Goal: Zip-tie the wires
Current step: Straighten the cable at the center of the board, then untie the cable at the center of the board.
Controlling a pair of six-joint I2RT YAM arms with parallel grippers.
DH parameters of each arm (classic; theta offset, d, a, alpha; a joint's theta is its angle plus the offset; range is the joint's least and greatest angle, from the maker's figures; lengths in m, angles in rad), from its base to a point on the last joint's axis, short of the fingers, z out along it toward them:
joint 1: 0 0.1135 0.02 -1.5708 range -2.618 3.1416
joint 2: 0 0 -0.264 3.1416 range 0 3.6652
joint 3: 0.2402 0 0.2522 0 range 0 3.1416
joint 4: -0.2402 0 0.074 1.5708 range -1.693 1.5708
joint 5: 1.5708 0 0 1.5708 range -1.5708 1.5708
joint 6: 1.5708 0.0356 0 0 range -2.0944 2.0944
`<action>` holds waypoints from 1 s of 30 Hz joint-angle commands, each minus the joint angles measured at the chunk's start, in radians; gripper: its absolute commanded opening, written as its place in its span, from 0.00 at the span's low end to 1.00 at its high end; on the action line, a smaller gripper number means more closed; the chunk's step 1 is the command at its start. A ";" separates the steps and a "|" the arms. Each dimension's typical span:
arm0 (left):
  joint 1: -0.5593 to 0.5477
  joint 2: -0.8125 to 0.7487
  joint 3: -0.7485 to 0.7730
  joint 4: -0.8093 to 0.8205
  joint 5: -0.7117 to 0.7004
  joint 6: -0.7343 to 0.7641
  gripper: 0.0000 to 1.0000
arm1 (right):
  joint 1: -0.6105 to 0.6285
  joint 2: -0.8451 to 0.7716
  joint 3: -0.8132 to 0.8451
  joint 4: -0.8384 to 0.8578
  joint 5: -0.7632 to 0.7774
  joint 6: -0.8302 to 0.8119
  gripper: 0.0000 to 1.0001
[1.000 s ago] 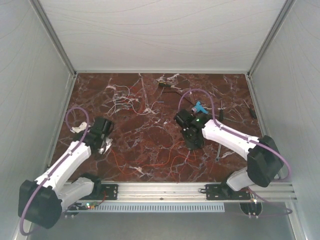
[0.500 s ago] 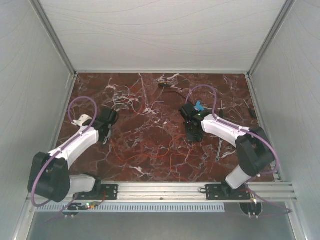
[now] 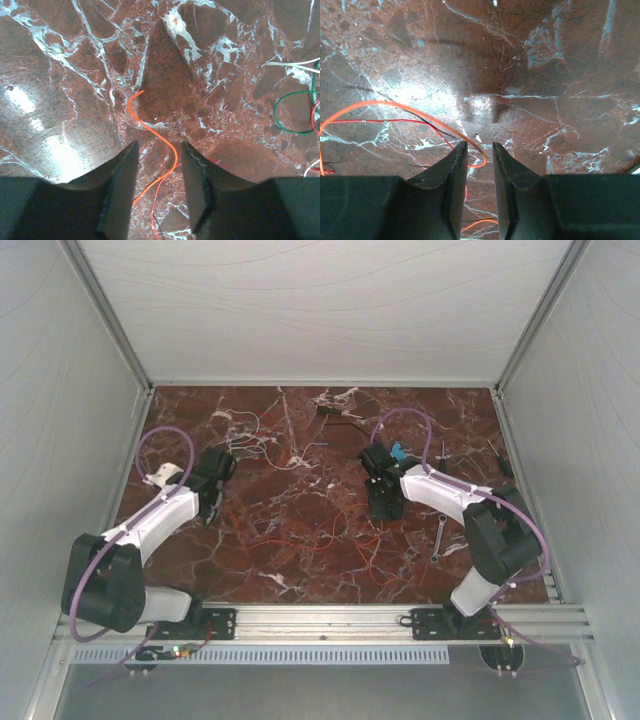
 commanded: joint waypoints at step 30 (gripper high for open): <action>0.034 -0.273 0.079 0.074 -0.074 0.378 1.00 | 0.005 -0.393 0.082 -0.071 0.064 0.005 0.98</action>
